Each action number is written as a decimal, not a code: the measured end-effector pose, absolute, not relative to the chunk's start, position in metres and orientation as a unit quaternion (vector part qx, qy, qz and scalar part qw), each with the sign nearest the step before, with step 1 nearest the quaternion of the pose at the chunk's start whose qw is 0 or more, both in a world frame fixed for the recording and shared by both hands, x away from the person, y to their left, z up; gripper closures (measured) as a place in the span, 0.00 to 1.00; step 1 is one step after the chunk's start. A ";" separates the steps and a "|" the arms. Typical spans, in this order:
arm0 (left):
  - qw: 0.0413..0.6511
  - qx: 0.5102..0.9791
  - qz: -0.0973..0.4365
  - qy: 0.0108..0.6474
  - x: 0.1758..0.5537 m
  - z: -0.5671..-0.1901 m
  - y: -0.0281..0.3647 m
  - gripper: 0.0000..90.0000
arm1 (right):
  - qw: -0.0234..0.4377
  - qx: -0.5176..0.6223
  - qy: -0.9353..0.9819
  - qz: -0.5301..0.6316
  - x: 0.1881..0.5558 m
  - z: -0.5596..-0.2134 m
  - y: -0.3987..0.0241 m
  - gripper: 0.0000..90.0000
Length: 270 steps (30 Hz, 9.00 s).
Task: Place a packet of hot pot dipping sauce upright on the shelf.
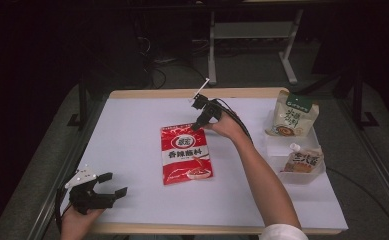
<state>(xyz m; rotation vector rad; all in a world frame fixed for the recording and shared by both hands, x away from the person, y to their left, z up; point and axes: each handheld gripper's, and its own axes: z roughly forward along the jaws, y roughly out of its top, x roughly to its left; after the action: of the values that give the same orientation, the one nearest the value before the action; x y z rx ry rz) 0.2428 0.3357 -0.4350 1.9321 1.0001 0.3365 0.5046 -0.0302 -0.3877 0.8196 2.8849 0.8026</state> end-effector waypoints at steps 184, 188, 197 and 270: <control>0.482 0.830 0.061 0.274 0.303 -0.401 0.239 0.91 | -0.005 0.075 0.947 0.314 0.387 -0.260 -0.065 0.83; 0.481 0.832 0.064 0.269 0.302 -0.401 0.238 0.92 | -0.007 0.072 0.949 0.306 0.388 -0.264 -0.059 0.83; 0.480 0.834 0.065 0.265 0.300 -0.400 0.238 0.92 | -0.005 0.073 0.953 0.293 0.390 -0.274 -0.051 0.92; 0.443 0.836 0.113 0.304 0.277 -0.412 0.266 0.41 | 0.088 0.189 0.921 0.329 0.380 -0.200 -0.197 1.00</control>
<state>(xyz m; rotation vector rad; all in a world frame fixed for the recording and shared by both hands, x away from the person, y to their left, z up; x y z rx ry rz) 0.2767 0.2661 -0.4124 2.0737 0.7530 0.2792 0.3797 -0.1969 -0.2003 0.5624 2.7417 0.9796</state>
